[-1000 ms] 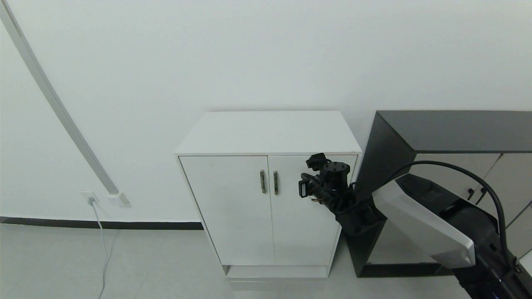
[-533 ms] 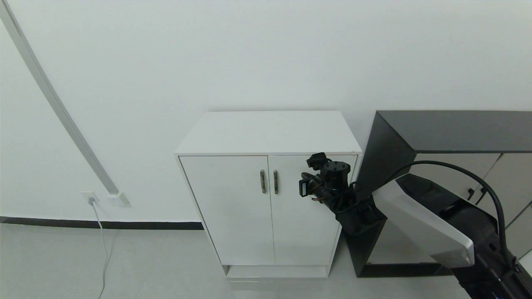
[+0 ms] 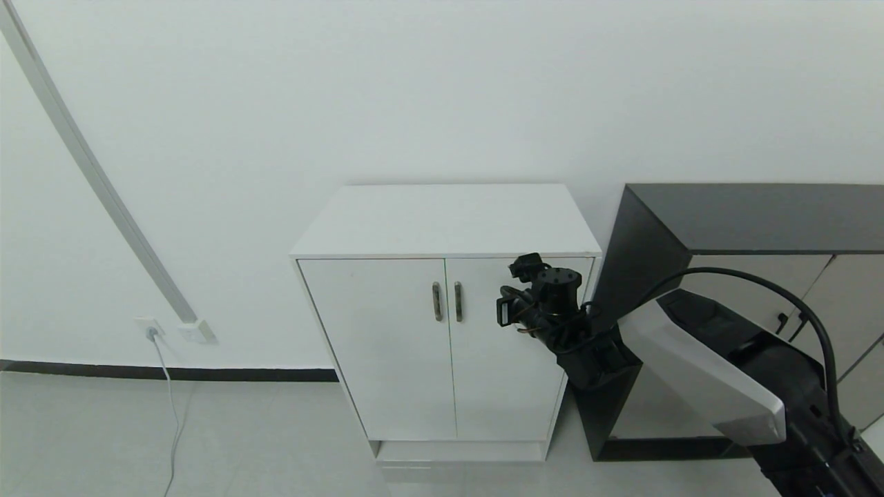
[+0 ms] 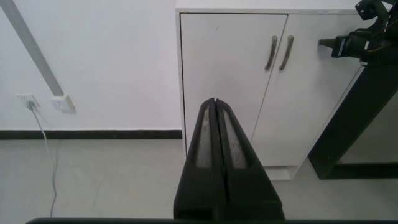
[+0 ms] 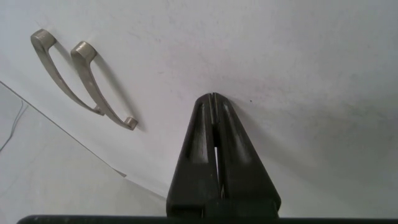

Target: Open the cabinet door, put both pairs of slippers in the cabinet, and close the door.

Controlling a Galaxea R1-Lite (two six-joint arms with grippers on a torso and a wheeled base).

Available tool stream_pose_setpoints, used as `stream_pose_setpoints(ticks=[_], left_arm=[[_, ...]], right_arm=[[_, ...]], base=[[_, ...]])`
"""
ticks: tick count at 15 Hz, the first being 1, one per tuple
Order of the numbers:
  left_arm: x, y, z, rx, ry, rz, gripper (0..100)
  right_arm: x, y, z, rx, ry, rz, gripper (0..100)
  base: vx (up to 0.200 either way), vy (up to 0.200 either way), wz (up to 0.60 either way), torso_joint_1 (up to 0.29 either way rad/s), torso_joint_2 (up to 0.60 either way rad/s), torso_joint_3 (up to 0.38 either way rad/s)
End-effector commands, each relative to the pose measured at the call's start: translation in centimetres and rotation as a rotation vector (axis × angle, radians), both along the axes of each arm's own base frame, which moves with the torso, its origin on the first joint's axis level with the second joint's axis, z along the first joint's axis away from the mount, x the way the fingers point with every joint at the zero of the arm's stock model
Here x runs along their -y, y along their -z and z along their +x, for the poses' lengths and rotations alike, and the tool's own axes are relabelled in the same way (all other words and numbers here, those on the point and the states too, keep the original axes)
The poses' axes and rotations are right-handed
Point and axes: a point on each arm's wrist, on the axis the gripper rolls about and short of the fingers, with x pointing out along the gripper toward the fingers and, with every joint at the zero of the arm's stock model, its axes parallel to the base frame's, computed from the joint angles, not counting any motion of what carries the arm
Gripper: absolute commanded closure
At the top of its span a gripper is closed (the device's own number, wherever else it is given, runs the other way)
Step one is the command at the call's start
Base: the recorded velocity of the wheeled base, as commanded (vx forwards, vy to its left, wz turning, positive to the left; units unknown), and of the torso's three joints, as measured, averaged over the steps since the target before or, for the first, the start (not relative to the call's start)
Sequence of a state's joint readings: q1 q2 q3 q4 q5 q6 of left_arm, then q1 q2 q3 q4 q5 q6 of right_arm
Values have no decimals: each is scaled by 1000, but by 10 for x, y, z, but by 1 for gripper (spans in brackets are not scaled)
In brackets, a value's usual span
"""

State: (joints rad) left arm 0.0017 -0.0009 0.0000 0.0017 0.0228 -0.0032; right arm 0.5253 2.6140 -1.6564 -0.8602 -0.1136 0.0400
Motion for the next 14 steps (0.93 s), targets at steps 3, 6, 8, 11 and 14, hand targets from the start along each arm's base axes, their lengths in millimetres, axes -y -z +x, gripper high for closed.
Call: stream_pose_setpoints(ticks=[3, 6, 8, 11, 14], left_arm=[[0, 0, 0, -1, 0, -4, 100], [0, 0, 0, -1, 0, -4, 100], [0, 0, 0, -1, 0, -4, 100], [0, 0, 0, -1, 0, -4, 100], [0, 0, 0, -1, 0, -6, 100]], right_arm=[[0, -1, 1, 3, 1, 2, 100], [2, 1, 3, 3, 5, 2, 100], [2, -1, 1, 5, 5, 6, 100], [7, -13, -9, -18, 7, 24, 100], [14, -25, -23, -20, 7, 30, 100]], base=[[0, 0, 0, 0, 0, 0], [0, 0, 0, 0, 0, 0], [0, 0, 0, 0, 0, 0], [0, 0, 0, 0, 0, 0], [0, 0, 0, 0, 0, 0]])
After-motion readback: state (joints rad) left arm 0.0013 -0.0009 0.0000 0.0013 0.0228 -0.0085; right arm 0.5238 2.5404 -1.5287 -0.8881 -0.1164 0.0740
